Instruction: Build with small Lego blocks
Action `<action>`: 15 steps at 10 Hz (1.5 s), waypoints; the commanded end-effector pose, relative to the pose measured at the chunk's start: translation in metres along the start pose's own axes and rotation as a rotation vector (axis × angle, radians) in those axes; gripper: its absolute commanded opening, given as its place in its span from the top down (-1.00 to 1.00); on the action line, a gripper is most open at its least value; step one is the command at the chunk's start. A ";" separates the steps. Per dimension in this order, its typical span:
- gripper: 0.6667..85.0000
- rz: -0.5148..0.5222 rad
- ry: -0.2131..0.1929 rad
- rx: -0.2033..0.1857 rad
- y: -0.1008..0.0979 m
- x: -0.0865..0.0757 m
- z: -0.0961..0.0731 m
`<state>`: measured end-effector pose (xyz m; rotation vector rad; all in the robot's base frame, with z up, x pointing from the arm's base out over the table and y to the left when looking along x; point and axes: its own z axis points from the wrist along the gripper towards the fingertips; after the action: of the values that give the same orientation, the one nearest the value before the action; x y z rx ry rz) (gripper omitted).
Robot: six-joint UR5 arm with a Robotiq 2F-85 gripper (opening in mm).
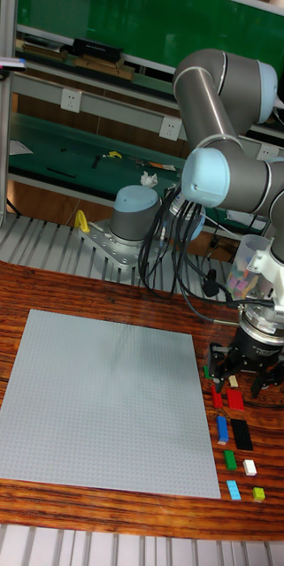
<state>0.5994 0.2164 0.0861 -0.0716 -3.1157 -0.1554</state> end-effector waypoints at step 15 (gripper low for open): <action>-0.45 -0.059 -0.034 -0.012 0.038 -0.029 0.023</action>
<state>0.6228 0.2497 0.0641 -0.0199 -3.1312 -0.1350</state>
